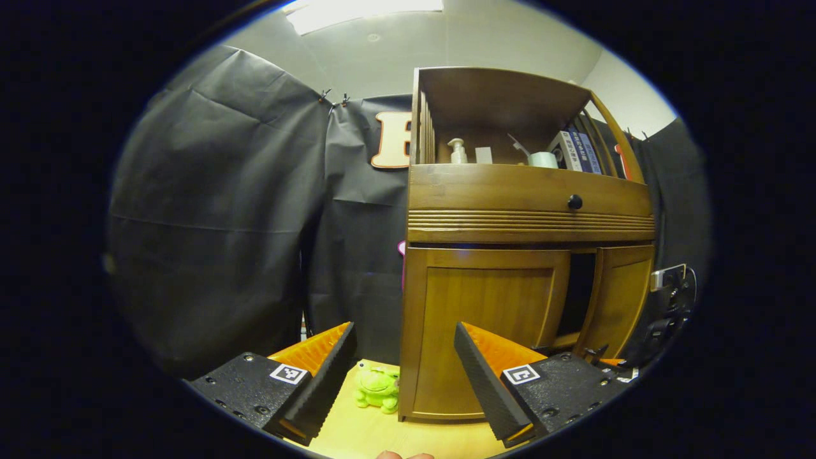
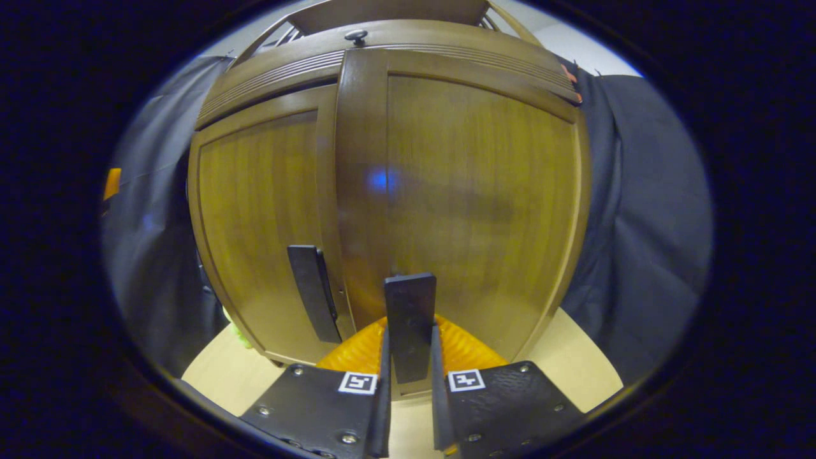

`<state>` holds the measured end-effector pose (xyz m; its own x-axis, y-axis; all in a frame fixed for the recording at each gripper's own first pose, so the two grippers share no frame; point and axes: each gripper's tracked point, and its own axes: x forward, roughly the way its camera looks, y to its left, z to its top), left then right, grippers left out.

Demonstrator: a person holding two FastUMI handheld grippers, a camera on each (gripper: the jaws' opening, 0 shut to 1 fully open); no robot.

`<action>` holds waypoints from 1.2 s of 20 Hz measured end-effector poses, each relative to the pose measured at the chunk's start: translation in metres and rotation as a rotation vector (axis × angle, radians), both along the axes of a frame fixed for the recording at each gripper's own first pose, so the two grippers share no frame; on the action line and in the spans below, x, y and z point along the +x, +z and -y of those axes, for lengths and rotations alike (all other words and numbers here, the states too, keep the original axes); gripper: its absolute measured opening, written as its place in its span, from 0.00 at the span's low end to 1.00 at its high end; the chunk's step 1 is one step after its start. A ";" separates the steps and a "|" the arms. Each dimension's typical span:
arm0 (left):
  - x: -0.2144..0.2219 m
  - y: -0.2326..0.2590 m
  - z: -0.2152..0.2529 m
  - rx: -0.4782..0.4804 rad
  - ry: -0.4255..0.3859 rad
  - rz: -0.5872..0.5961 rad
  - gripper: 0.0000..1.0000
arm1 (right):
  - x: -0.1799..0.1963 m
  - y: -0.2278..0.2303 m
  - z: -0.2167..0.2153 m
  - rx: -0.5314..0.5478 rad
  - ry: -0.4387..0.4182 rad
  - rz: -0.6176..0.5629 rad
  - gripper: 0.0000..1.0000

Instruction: Open the right door of the double-door shoe cabinet with the right hand, and open the left door with the left hand.

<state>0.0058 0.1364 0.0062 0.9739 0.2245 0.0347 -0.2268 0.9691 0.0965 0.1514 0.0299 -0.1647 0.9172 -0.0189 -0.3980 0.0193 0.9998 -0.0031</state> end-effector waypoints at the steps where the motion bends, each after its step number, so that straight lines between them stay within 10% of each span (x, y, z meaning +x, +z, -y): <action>1: -0.002 0.000 0.005 0.001 -0.012 0.001 0.96 | 0.001 -0.001 0.001 0.002 -0.004 0.000 0.26; 24: 0.005 -0.016 0.123 -0.038 -0.272 -0.035 0.96 | -0.047 -0.004 0.043 -0.006 -0.174 -0.017 0.25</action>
<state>0.0107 0.0136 -0.0102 0.9990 -0.0454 -0.0033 0.0455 0.9970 0.0622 0.1042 -0.0133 -0.1684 0.8931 -0.1792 -0.4126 0.1917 0.9814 -0.0112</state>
